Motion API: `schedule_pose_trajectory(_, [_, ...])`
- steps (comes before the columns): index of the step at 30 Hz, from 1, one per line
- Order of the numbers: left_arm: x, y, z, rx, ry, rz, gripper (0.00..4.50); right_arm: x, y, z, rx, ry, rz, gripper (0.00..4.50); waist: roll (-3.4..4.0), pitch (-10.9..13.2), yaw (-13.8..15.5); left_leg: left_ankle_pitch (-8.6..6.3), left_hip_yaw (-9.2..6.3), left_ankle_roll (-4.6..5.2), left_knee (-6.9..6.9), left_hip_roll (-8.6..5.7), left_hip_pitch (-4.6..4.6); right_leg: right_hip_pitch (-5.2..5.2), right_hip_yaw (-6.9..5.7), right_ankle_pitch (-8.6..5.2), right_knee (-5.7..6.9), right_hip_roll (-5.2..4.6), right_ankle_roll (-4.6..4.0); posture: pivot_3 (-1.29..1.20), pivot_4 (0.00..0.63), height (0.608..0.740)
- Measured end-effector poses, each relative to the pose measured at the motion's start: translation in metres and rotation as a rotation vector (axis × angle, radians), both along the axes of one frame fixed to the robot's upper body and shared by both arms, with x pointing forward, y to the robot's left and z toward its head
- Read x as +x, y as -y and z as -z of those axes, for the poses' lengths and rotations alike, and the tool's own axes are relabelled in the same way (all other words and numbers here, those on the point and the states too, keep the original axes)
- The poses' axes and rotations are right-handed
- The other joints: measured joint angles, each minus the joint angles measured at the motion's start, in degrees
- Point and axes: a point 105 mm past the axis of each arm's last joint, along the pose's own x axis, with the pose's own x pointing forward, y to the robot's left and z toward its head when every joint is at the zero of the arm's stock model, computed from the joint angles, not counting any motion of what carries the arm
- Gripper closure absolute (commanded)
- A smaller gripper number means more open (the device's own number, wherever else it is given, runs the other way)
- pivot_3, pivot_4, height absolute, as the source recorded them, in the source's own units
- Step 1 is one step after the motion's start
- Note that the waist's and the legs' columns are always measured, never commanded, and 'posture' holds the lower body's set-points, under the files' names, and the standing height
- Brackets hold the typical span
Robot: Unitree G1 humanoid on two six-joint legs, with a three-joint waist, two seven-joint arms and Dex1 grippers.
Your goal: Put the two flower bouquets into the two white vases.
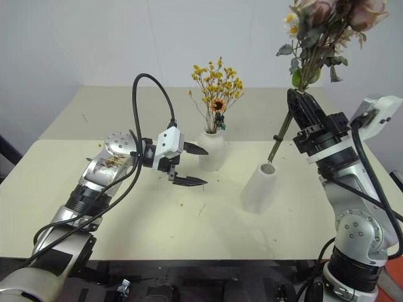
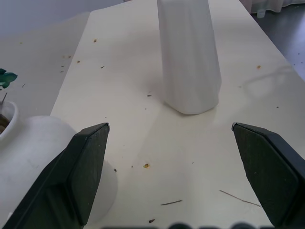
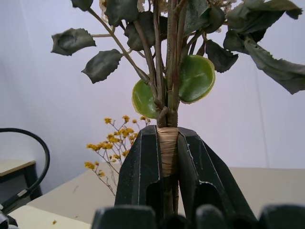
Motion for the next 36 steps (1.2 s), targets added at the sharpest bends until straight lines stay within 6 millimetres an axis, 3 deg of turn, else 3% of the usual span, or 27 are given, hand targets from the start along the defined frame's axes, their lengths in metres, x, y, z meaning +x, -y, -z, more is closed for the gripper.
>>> schedule_pose_trajectory(20, [0.0,-0.004,0.002,0.009,0.001,-0.01,0.0,0.002,0.004,0.029,0.0,-0.057,0.036,4.26,0.0,0.0,-0.06,0.0,0.0,0.0,-0.01,0.0,0.02,0.0,0.0,-0.03,0.0,0.01,0.04,0.0,0.15,0.74])
schedule_pose_trajectory(36, [0.001,-0.003,0.0,0.003,0.026,0.001,0.0,-0.001,-0.004,0.052,-0.014,-0.058,0.029,4.26,0.01,0.0,-0.05,0.0,0.0,0.0,-0.02,0.01,0.03,0.0,0.0,-0.05,0.0,0.02,0.06,0.0,0.15,0.74])
